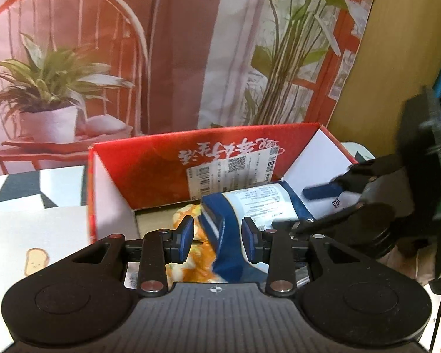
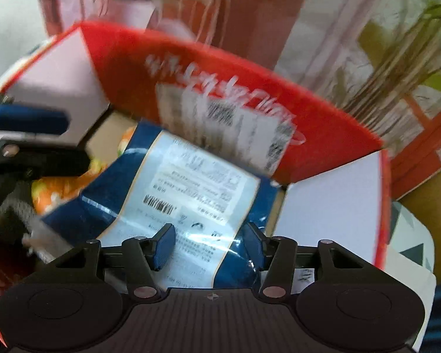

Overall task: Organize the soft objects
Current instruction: 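Carry the blue bag over the red box with both grippers, then lower the blue bag into the red box and open both grippers, then lower both grippers onto the green tasselled item beside the box, then close the left gripper on the green item while the right gripper grasps it too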

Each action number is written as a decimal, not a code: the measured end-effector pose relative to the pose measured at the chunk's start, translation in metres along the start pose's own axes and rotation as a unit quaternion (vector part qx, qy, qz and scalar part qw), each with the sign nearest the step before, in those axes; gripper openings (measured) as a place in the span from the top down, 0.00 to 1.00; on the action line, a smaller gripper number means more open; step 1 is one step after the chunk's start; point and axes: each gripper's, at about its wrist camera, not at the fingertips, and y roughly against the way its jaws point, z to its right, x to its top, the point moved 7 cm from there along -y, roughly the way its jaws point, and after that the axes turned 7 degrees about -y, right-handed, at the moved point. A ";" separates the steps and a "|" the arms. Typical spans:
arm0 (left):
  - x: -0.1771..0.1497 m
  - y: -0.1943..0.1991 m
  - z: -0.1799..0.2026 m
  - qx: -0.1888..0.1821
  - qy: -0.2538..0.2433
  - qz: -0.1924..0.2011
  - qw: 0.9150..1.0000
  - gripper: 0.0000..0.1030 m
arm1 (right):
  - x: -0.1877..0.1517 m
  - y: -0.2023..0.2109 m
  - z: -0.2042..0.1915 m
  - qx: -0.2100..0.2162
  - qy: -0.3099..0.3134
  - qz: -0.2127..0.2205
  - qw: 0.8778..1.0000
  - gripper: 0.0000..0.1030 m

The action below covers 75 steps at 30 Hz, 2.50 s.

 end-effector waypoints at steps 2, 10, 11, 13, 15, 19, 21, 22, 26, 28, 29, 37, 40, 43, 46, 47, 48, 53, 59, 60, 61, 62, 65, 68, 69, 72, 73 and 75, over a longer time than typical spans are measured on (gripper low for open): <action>-0.001 0.011 -0.001 0.002 0.000 0.007 1.000 0.64 | 0.003 0.017 0.006 0.005 -0.020 0.043 0.999 0.45; -0.024 0.071 0.000 0.001 0.002 0.042 0.999 0.60 | -0.013 0.090 0.008 0.033 -0.047 0.165 0.985 0.39; -0.029 0.078 0.000 0.000 0.003 0.045 0.999 0.59 | -0.018 0.100 0.006 0.037 -0.051 0.180 0.982 0.39; -0.042 0.092 -0.002 -0.003 0.008 0.052 0.999 0.59 | -0.030 0.117 0.004 0.047 -0.063 0.209 0.975 0.36; -0.056 0.103 -0.004 -0.004 0.015 0.055 0.998 0.59 | -0.046 0.134 -0.001 0.062 -0.082 0.234 0.967 0.34; -0.087 0.119 -0.010 -0.010 0.034 0.051 0.998 0.59 | -0.079 0.159 -0.010 0.091 -0.107 0.275 0.951 0.26; -0.101 0.122 -0.011 -0.016 0.045 0.045 0.998 0.59 | -0.094 0.164 -0.015 0.100 -0.113 0.283 0.947 0.23; -0.108 0.123 -0.012 -0.018 0.050 0.042 0.998 0.59 | -0.101 0.165 -0.018 0.102 -0.116 0.284 0.946 0.23; -0.130 0.114 -0.014 -0.026 0.079 0.026 0.996 0.60 | -0.125 0.166 -0.028 0.122 -0.123 0.279 0.945 0.23; -0.138 0.107 -0.018 -0.031 0.104 0.022 0.994 0.60 | -0.134 0.162 -0.036 0.129 -0.116 0.265 0.949 0.23; -0.143 0.103 -0.020 -0.035 0.116 0.019 0.992 0.60 | -0.137 0.159 -0.041 0.130 -0.112 0.258 0.951 0.23; -0.166 0.069 -0.034 -0.050 0.173 -0.017 0.983 0.61 | -0.160 0.131 -0.067 0.141 -0.097 0.205 0.964 0.24; -0.171 0.061 -0.029 -0.068 0.186 -0.023 0.980 0.61 | -0.165 0.120 -0.072 0.142 -0.096 0.184 0.968 0.25; -0.172 0.058 -0.020 -0.073 0.186 -0.020 0.980 0.61 | -0.170 0.110 -0.076 0.146 -0.097 0.164 0.971 0.27; -0.171 0.056 -0.013 -0.082 0.192 -0.022 0.978 0.61 | -0.175 0.102 -0.082 0.149 -0.090 0.149 0.973 0.27; -0.171 0.055 -0.010 -0.086 0.191 -0.023 0.978 0.61 | -0.176 0.100 -0.084 0.151 -0.088 0.145 0.974 0.28; -0.171 0.055 -0.007 -0.090 0.190 -0.025 0.977 0.61 | -0.177 0.099 -0.087 0.154 -0.085 0.140 0.974 0.28; -0.173 0.051 0.009 -0.114 0.193 -0.032 0.974 0.61 | -0.179 0.092 -0.099 0.167 -0.069 0.129 0.975 0.28; -0.176 0.047 0.019 -0.130 0.191 -0.039 0.972 0.61 | -0.181 0.081 -0.114 0.179 -0.039 0.112 0.977 0.35; -0.176 0.047 0.019 -0.129 0.192 -0.038 0.972 0.61 | -0.182 0.079 -0.117 0.179 -0.032 0.108 0.977 0.39; -0.176 0.046 0.018 -0.130 0.194 -0.038 0.972 0.61 | -0.183 0.077 -0.119 0.180 -0.028 0.105 0.978 0.42; -0.176 0.046 0.017 -0.132 0.196 -0.037 0.971 0.61 | -0.184 0.076 -0.120 0.181 -0.025 0.102 0.978 0.43; -0.175 0.048 0.019 -0.129 0.189 -0.035 0.973 0.61 | -0.186 0.073 -0.125 0.185 -0.017 0.096 0.978 0.52; -0.167 0.059 0.022 -0.130 0.180 -0.018 0.975 0.61 | -0.182 0.080 -0.124 0.183 -0.015 0.104 0.978 0.53; -0.162 0.066 0.022 -0.133 0.180 -0.008 0.975 0.61 | -0.179 0.085 -0.123 0.184 -0.016 0.113 0.976 0.53; -0.140 0.088 0.021 -0.133 0.168 0.026 0.976 0.61 | -0.166 0.106 -0.117 0.191 -0.014 0.146 0.970 0.53; -0.132 0.097 0.022 -0.131 0.161 0.039 0.977 0.61 | -0.161 0.113 -0.116 0.192 -0.010 0.158 0.969 0.53; -0.116 0.113 0.023 -0.126 0.148 0.066 0.979 0.61 | -0.150 0.130 -0.114 0.190 0.001 0.187 0.964 0.53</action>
